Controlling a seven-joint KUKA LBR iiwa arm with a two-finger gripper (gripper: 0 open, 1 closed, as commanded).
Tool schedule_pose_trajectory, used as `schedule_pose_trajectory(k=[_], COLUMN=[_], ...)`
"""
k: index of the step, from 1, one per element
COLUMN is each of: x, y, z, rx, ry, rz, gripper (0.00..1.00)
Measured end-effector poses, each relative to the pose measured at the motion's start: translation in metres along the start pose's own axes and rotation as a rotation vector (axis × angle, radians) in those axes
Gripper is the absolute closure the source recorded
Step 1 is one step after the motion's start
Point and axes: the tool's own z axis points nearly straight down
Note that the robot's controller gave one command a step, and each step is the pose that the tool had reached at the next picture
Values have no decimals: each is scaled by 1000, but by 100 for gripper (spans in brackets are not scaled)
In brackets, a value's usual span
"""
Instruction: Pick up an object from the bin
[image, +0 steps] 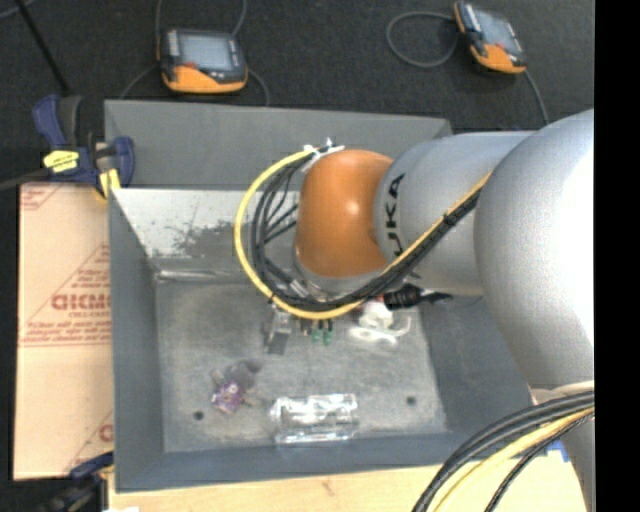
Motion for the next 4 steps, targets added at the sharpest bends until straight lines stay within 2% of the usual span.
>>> schedule_pose_trajectory(k=[1, 2, 3, 4], x=[0, 75, 72, 92], y=[0, 21, 21, 8], z=[0, 65, 62, -16], rx=[0, 3, 0, -1], ry=[0, 11, 3, -2], rz=[0, -128, -122, -110], gripper=[0, 0, 100, 100])
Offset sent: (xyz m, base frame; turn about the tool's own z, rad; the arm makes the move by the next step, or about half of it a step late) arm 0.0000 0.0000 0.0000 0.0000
